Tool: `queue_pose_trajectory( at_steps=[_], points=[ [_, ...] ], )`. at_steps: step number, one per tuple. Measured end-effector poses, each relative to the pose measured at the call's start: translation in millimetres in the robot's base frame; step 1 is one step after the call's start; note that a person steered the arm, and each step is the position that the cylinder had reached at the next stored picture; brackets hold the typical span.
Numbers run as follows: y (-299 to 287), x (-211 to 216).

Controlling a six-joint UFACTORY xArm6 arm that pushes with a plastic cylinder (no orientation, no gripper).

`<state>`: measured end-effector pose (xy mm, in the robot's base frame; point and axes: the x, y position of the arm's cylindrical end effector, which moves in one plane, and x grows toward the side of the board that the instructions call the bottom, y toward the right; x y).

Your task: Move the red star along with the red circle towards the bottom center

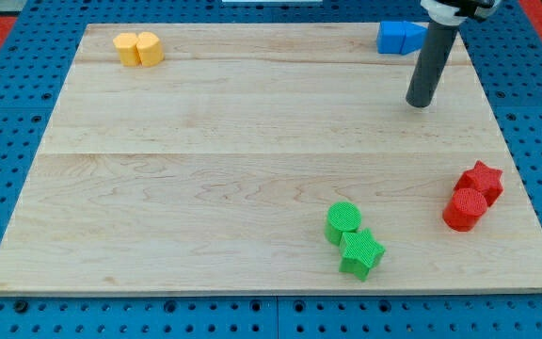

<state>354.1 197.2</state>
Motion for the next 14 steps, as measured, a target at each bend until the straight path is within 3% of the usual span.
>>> queue_pose_trajectory(
  at_steps=[5, 8, 12, 14],
  points=[
    [39.0, 5.0],
    [69.1, 84.6],
    [33.5, 120.9],
    [75.9, 120.6]
  ],
)
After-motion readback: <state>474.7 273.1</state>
